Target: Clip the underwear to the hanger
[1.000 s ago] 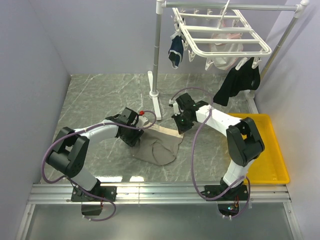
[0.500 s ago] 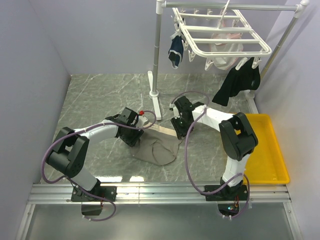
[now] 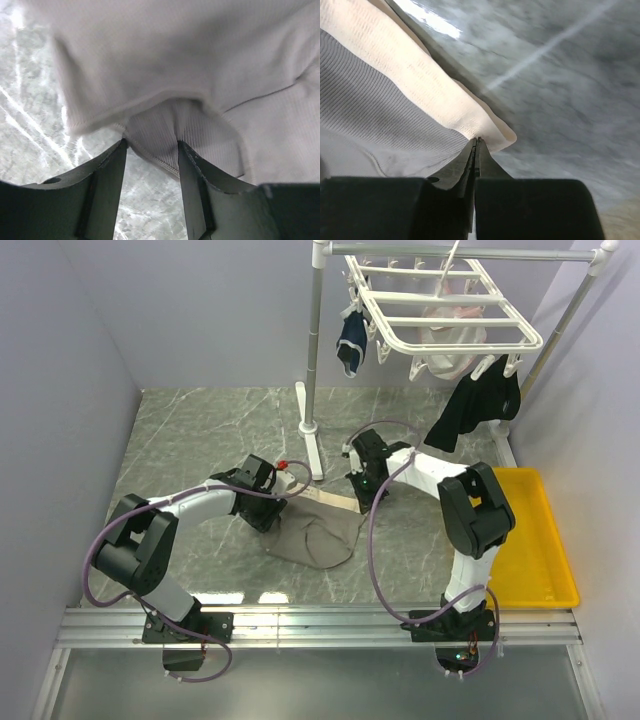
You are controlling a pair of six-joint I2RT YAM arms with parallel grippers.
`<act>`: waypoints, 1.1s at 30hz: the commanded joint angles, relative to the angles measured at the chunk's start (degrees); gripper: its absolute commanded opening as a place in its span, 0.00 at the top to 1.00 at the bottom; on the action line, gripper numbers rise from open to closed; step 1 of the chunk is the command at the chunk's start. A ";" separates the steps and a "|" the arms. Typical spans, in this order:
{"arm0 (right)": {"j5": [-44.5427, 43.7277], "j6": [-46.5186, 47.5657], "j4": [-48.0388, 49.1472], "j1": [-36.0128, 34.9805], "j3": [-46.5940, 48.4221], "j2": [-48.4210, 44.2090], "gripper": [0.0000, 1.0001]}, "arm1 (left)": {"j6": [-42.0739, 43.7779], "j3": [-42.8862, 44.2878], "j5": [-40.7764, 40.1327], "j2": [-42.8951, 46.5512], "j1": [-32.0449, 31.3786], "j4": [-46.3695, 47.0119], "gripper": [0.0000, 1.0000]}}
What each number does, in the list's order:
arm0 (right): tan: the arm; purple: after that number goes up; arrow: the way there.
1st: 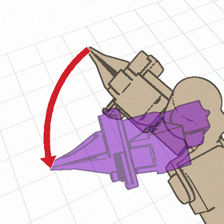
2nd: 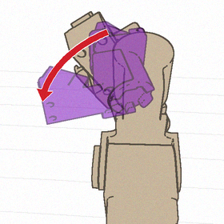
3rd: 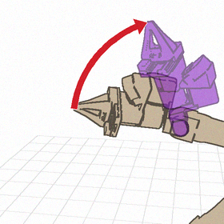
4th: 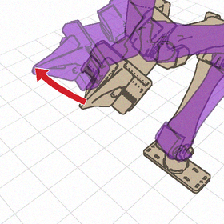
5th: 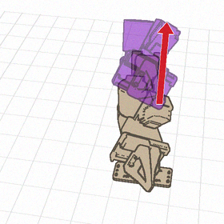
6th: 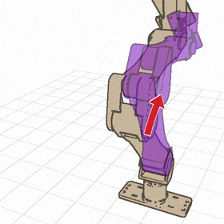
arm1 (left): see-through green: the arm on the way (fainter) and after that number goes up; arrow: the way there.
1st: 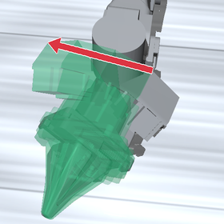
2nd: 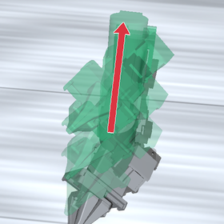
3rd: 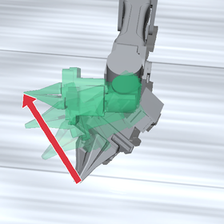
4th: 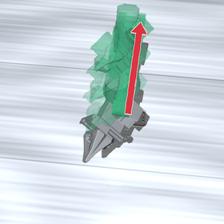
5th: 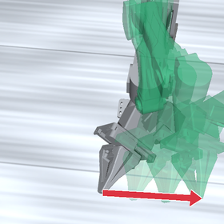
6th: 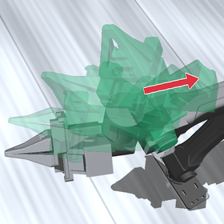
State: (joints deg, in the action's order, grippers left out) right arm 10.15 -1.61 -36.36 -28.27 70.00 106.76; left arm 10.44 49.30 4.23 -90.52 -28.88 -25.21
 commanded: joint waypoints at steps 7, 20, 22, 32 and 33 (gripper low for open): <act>1.27 5.12 -2.66 3.84 -2.76 -9.29 1.00 | 2.40 -2.63 -1.24 -1.33 3.92 -0.89 0.49; 0.31 9.16 2.69 2.96 -9.61 -5.59 1.00 | 7.92 -5.44 7.26 6.83 2.61 -5.18 0.44; 0.39 10.30 2.61 2.52 -10.32 -5.95 1.00 | 10.12 -5.53 9.63 11.48 1.82 -7.03 0.42; -4.35 18.65 4.80 1.03 -13.05 -10.43 1.00 | -4.80 6.68 13.19 10.91 3.92 -2.84 0.39; -4.79 19.09 4.89 1.03 -13.04 -10.61 1.00 | -7.16 7.73 13.70 7.67 4.62 -2.22 0.39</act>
State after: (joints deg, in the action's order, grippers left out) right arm 9.04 13.58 -32.01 -26.96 57.93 97.49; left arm 11.22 53.28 16.64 -77.41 -25.58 -30.96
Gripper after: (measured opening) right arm 0.005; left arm 0.616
